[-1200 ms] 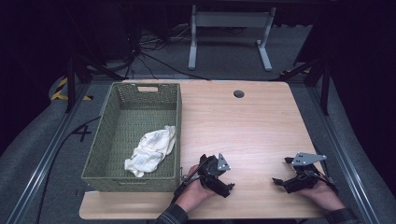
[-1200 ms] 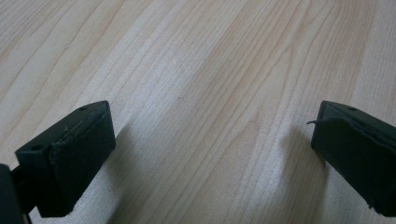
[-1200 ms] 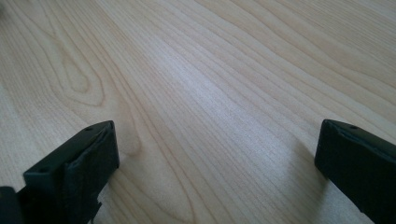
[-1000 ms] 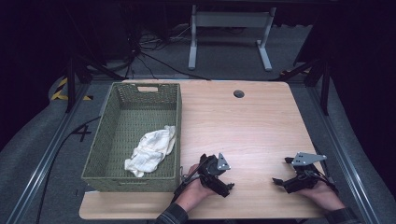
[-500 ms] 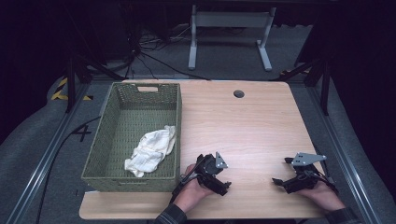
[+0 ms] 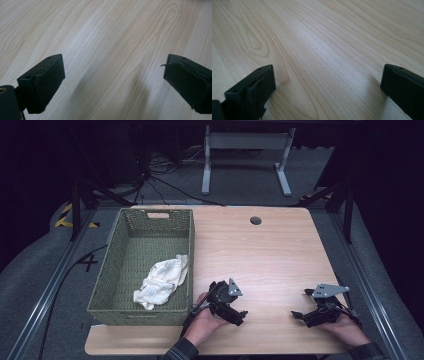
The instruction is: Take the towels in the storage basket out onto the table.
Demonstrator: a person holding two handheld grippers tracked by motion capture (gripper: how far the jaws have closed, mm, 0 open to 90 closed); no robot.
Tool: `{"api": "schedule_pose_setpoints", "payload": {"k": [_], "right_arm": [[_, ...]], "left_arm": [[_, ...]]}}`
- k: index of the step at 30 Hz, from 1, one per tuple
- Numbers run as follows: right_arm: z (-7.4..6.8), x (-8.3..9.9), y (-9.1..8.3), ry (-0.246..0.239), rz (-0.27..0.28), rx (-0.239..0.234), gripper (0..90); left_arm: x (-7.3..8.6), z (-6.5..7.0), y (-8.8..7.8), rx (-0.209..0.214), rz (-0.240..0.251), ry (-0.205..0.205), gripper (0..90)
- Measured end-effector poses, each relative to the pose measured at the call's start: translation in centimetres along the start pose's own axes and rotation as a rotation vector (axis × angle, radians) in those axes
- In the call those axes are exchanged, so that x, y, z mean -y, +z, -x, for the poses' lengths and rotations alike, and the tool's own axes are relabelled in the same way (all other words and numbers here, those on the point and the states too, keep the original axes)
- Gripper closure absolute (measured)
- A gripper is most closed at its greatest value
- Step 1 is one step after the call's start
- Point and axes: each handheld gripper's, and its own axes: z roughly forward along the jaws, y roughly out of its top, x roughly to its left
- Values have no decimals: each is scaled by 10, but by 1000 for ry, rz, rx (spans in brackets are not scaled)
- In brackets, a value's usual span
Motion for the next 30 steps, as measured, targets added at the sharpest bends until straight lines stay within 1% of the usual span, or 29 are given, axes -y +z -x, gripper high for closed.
{"api": "schedule_pose_setpoints", "payload": {"k": [4,5,6,7,10,14,19,21,23,25,27,28,30], "right_arm": [[0,0,0,0,0,-1,0],[0,0,0,0,0,-1,0],[0,0,0,0,0,-1,0],[0,0,0,0,-1,-2,0],[0,0,0,0,-1,-2,0],[0,0,0,0,-1,-2,0],[0,0,0,0,-1,-2,0],[0,0,0,0,-1,-2,0],[0,0,0,0,-1,-2,0],[0,0,0,0,-1,-2,0],[0,0,0,-1,-1,-1,0],[0,0,0,-1,-1,-1,0],[0,0,0,-1,0,-2,0]], "left_arm": [[-1,0,0,-6,-12,0,41],[-2,1,-1,-5,-15,14,41],[-4,1,-1,-13,-13,19,41],[-4,0,-2,-11,-14,18,41],[-6,-2,-3,-11,-3,3,41],[-9,-2,-5,-18,-6,7,41],[-10,-5,-7,-9,3,-9,41],[-11,-5,-7,-17,9,-6,41],[-12,-5,-8,-15,0,-8,41],[-12,-6,-8,-8,7,-15,41],[-14,-6,-10,-7,3,-19,41],[-14,-7,-10,-6,-2,-29,41],[-15,-7,-10,-8,-3,-29,41]]}}
